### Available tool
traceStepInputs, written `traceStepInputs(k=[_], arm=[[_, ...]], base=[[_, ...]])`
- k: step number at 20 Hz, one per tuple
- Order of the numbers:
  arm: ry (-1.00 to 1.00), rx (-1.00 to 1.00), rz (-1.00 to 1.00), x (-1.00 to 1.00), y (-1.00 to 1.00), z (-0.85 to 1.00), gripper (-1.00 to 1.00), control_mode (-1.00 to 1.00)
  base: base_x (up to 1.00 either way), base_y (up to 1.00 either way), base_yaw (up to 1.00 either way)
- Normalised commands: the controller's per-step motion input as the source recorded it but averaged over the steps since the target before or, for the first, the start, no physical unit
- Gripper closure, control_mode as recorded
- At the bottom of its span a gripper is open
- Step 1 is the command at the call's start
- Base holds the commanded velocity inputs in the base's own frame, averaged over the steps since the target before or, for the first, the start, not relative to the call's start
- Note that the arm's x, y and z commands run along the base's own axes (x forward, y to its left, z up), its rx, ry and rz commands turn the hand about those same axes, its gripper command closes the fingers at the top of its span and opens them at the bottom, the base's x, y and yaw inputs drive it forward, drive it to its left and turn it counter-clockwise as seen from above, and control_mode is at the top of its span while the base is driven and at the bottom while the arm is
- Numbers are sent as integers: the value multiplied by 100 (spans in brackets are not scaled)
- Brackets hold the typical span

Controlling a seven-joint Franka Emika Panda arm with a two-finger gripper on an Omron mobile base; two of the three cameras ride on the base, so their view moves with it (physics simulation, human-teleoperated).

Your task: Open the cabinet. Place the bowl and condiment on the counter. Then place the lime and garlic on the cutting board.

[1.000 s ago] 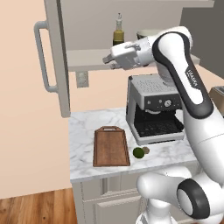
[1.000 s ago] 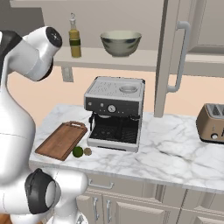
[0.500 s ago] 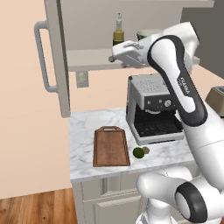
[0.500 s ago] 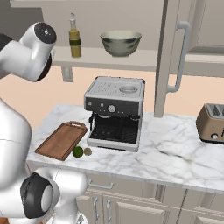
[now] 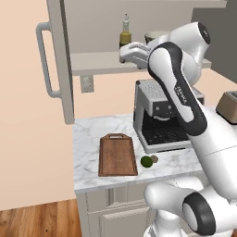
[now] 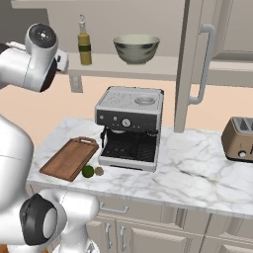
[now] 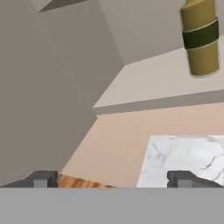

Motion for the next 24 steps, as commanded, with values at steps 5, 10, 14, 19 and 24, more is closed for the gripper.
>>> traceStepInputs(k=[5, 10, 14, 19, 24], arm=[[-2, -3, -7, 11, -40, 0, -100, -100], [-8, -8, 0, 1, -28, 0, -100, -100], [-13, -12, -2, 0, -17, 0, -100, -100], [-10, -12, -7, 0, -7, 0, -100, -100], [-8, -7, -9, 0, -3, 7, -100, -100]], base=[[0, 0, 0], [0, 0, 0], [0, 0, 0], [0, 0, 0], [0, 0, 0]])
